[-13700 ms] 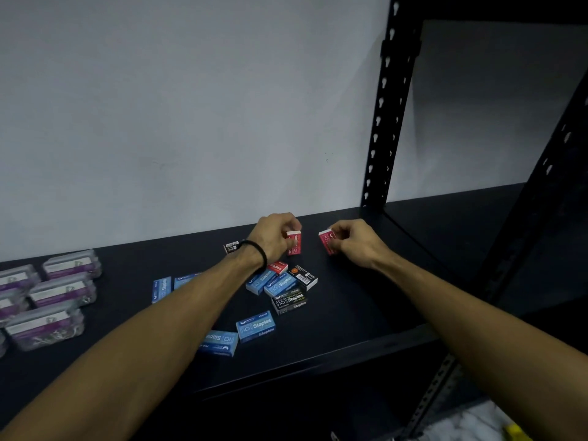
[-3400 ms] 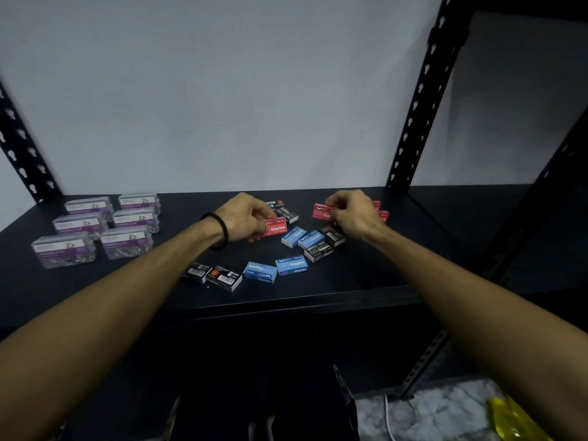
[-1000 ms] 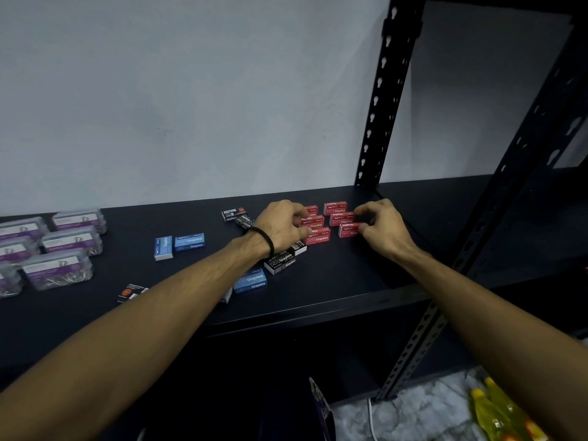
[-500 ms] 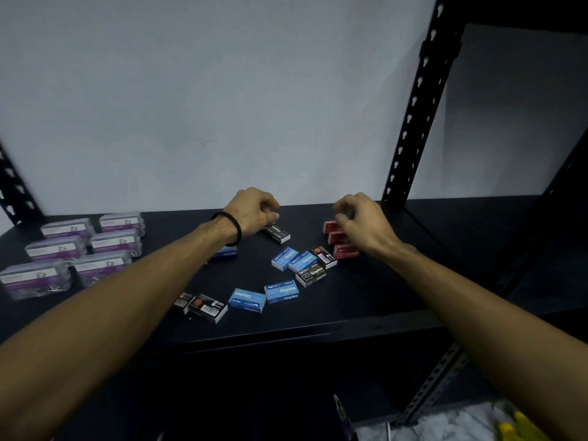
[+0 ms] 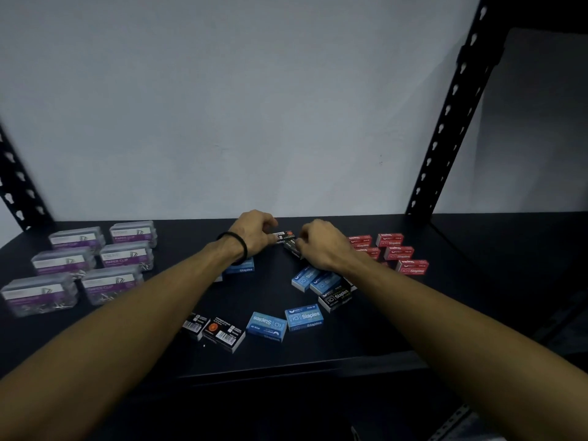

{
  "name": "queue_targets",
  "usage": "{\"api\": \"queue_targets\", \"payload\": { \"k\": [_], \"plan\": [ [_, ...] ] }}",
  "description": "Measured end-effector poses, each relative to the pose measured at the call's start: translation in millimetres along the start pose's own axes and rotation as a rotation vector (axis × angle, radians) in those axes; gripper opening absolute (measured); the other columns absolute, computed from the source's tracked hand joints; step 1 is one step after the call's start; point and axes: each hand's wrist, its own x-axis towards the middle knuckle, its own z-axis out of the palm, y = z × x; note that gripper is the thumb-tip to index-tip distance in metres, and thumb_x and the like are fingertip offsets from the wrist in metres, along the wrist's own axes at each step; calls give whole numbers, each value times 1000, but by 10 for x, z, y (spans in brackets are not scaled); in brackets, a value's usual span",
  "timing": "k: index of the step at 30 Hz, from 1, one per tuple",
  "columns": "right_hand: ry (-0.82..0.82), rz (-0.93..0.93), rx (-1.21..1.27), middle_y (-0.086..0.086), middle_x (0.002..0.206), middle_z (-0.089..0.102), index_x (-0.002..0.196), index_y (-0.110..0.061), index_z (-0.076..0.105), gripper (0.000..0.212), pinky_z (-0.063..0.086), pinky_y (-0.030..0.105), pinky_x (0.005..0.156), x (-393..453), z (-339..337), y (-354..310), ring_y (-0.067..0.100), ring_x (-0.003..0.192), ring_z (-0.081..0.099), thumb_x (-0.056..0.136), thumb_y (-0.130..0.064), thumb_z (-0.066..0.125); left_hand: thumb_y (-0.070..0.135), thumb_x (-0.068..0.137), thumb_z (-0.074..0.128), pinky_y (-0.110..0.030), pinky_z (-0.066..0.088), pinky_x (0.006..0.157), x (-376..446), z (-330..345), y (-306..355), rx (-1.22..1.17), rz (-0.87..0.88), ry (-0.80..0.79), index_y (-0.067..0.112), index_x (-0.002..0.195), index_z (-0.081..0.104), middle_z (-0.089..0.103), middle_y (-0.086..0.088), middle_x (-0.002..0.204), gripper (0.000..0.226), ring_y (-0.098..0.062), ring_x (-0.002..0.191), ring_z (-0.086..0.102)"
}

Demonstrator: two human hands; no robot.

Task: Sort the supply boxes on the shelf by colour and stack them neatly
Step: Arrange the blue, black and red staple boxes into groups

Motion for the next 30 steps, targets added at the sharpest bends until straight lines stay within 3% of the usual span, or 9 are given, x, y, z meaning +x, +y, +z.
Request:
{"api": "queue_targets", "payload": {
  "k": [4,8,14,20,25,30],
  "plan": [
    [-105,45,-77,7,82,63,81,-8,64,42,40,30,62,62,69,24,25,77,60,94,-46,52,27,82,73,-25,47,86,37,86,-18,20,3,-36,11,120,63,66,-3,113,42,-18,102,62],
    [-136,22,-37,1,75,61,81,-12,64,37,37,28,56,68,58,60,21,73,60,94,-45,55,27,83,71,-27,48,75,53,108,-36,58,41,-41,15,102,69,67,2,92,22,-15,87,62],
    [-122,20,19,0,82,62,88,-16,59,26,41,30,62,34,26,92,19,76,59,91,-41,62,27,92,59,-31,49,80,17,31,-59,117,113,-100,13,104,71,69,-1,100,21,-16,89,61],
    [-87,20,78,-2,87,61,91,-20,54,15,39,27,61,-4,48,51,15,77,58,89,-25,68,29,99,46,-26,38,57,-35,-69,-98,108,73,-139,12,90,67,62,-1,76,29,-16,71,56],
    [-103,13,129,-3,89,62,91,-20,54,18,44,26,67,-20,53,43,15,81,60,87,-11,68,23,100,44,-26,43,82,-69,-121,-115,74,77,-107,10,117,65,66,-5,113,30,-17,99,59],
    [-116,23,142,0,96,64,97,-18,58,21,49,28,72,-28,57,71,17,86,61,86,-3,65,21,100,45,-23,41,85,-90,-125,-122,56,97,-99,10,120,64,65,-6,119,29,-17,105,59]
  ]
}}
